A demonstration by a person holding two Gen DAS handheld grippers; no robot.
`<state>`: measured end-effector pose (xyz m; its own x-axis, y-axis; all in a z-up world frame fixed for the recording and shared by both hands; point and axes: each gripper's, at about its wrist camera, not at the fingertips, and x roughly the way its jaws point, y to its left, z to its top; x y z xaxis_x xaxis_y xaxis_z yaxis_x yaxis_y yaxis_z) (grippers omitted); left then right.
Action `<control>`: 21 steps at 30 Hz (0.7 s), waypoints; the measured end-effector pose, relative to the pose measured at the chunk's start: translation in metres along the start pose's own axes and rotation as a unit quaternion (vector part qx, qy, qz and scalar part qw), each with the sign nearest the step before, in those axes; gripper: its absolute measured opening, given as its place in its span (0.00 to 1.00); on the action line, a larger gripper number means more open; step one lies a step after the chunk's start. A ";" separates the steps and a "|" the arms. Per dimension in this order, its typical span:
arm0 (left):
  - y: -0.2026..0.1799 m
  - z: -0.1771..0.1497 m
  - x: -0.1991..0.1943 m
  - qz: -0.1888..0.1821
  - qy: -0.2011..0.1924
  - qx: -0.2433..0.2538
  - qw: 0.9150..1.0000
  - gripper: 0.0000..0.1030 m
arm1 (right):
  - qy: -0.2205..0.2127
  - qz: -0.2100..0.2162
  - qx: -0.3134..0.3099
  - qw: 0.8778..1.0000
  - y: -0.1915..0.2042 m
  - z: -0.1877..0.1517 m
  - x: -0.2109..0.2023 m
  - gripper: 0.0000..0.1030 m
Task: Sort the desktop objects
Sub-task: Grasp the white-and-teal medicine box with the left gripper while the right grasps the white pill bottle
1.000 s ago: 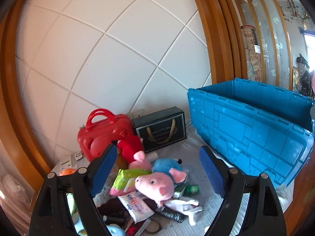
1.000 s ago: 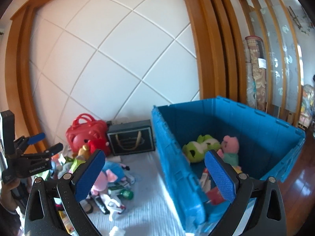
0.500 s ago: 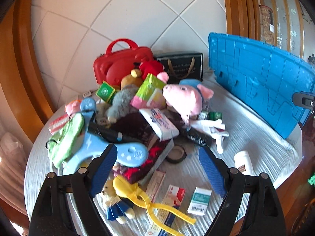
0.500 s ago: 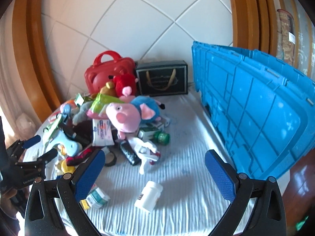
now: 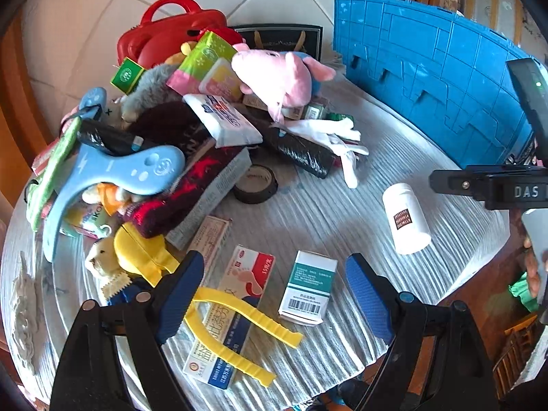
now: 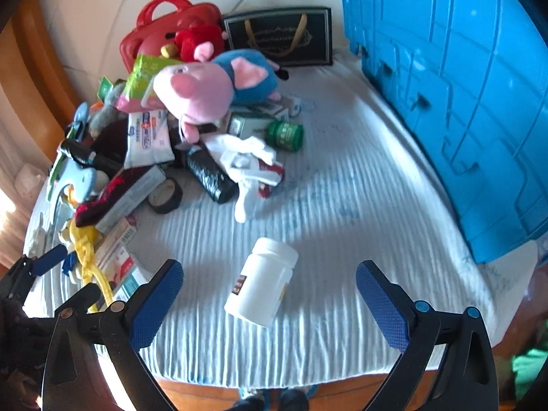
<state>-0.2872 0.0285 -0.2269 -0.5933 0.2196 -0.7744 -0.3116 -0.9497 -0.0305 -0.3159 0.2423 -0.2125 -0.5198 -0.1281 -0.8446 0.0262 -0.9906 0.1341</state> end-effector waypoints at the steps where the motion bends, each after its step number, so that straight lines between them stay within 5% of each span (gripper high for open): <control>1: 0.000 -0.002 0.004 -0.005 0.007 0.000 1.000 0.83 | 0.013 0.004 0.002 1.000 0.001 -0.002 0.011 0.96; 5: -0.004 -0.007 0.016 -0.019 0.027 0.010 0.999 0.83 | 0.064 -0.003 0.013 0.998 0.002 -0.007 0.050 0.83; 7: -0.007 -0.007 0.021 -0.024 0.033 0.020 0.999 0.83 | 0.079 -0.005 0.019 0.997 -0.001 -0.009 0.062 0.63; 10: -0.014 -0.007 0.031 -0.027 0.042 0.034 0.998 0.83 | 0.099 -0.006 0.007 0.995 -0.001 -0.016 0.077 0.45; 15: -0.019 -0.010 0.051 -0.034 0.071 0.039 0.996 0.81 | 0.099 -0.007 0.001 0.995 -0.008 -0.021 0.077 0.44; 21: -0.029 -0.011 0.061 -0.016 0.068 0.063 0.996 0.68 | 0.096 -0.006 0.010 0.995 -0.016 -0.022 0.073 0.44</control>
<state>-0.3065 0.0670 -0.2804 -0.4781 0.2083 -0.8533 -0.4245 -0.9053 0.0169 -0.3359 0.2480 -0.2876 -0.3479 -0.1245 -0.9292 0.0036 -0.9913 0.1315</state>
